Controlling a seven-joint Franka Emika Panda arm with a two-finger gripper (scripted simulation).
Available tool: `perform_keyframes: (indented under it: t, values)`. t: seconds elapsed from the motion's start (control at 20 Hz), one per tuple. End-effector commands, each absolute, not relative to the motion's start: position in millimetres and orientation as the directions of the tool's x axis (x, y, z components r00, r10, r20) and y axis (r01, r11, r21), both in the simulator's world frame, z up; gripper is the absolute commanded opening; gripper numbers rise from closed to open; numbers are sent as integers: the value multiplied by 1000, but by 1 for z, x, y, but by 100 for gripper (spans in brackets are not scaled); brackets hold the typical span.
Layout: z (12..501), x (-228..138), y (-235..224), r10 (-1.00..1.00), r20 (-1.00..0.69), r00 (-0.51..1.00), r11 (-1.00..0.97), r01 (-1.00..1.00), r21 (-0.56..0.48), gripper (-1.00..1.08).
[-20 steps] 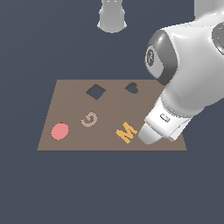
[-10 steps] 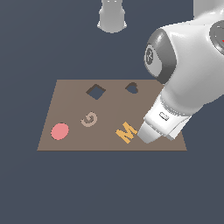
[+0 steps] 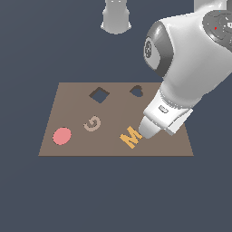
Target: Insert a designated object into the corresponding slot on a board.
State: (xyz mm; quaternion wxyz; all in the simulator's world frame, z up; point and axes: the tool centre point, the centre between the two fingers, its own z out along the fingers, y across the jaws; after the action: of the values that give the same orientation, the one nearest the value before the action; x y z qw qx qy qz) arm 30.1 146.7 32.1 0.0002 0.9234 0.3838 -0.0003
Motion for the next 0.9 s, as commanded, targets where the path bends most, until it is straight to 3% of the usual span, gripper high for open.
perform_keyframes:
  t: [0.0, 0.85]
  values:
    - [33, 19, 142, 711, 0, 703, -703, 711, 0, -100]
    - [39, -78, 103, 730, -1, 683, -683, 730, 0, -100]
